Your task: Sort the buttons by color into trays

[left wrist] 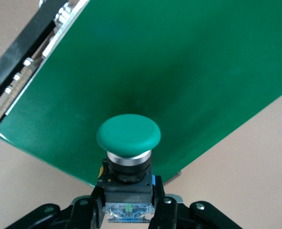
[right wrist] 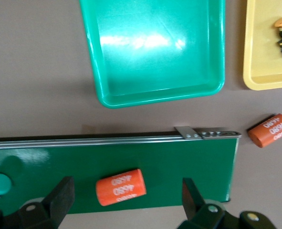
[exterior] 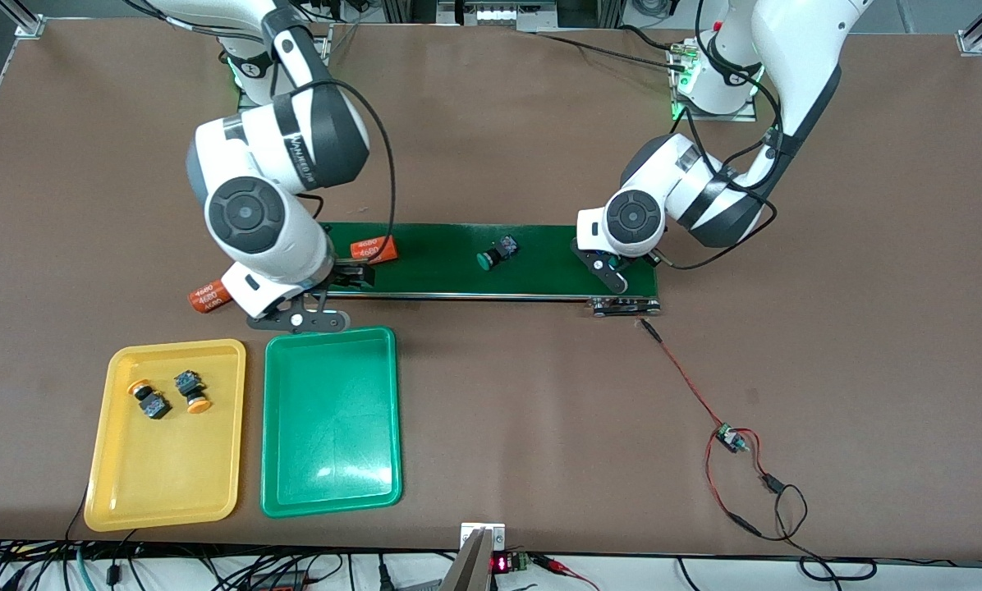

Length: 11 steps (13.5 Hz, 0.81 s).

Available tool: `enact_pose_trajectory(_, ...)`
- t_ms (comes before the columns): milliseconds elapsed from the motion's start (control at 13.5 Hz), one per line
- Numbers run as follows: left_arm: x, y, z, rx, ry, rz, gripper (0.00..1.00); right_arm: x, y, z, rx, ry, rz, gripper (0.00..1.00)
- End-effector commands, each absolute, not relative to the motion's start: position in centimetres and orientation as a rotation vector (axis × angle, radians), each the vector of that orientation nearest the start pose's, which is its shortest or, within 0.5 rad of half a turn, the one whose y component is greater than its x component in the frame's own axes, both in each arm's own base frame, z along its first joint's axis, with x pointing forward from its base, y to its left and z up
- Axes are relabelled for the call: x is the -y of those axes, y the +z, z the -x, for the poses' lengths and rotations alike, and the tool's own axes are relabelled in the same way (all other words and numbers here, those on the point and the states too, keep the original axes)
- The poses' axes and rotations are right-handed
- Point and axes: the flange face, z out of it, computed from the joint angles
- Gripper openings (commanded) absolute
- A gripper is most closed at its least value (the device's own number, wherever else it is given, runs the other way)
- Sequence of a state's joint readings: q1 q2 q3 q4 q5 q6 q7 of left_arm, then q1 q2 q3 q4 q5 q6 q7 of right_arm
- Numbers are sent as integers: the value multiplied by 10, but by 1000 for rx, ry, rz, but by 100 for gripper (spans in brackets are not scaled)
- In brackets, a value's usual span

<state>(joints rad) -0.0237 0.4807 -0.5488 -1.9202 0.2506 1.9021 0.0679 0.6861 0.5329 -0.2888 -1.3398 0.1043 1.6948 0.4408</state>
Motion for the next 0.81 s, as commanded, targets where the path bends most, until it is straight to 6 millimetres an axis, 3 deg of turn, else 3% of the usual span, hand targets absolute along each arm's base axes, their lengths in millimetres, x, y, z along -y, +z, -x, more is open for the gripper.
enact_pose_trajectory(0, 290, 245, -498, -1118, 627, 2817, 79, -345, 406, -604, -214, 148, 3240, 100)
enact_pose_trajectory(74, 291, 248, -499, -1134, 615, 2813, 100, -355, 397, -601, -279, 143, 3241, 100)
enact_pose_trajectory(222, 294, 270, -508, -1142, 549, 2823, 100, -379, 381, -590, -322, 136, 3251, 100)
enact_pose_trajectory(444, 286, 339, -516, -1059, 412, 2879, 100, -409, 365, -577, -520, 216, 3138, 100)
enact_pose_trajectory(592, 258, 384, -525, -947, 326, 2922, 100, -420, 356, -570, -556, 243, 3130, 100)
enact_pose_trajectory(740, 215, 416, -541, -814, 236, 2943, 100, -432, 340, -562, -625, 256, 3141, 100)
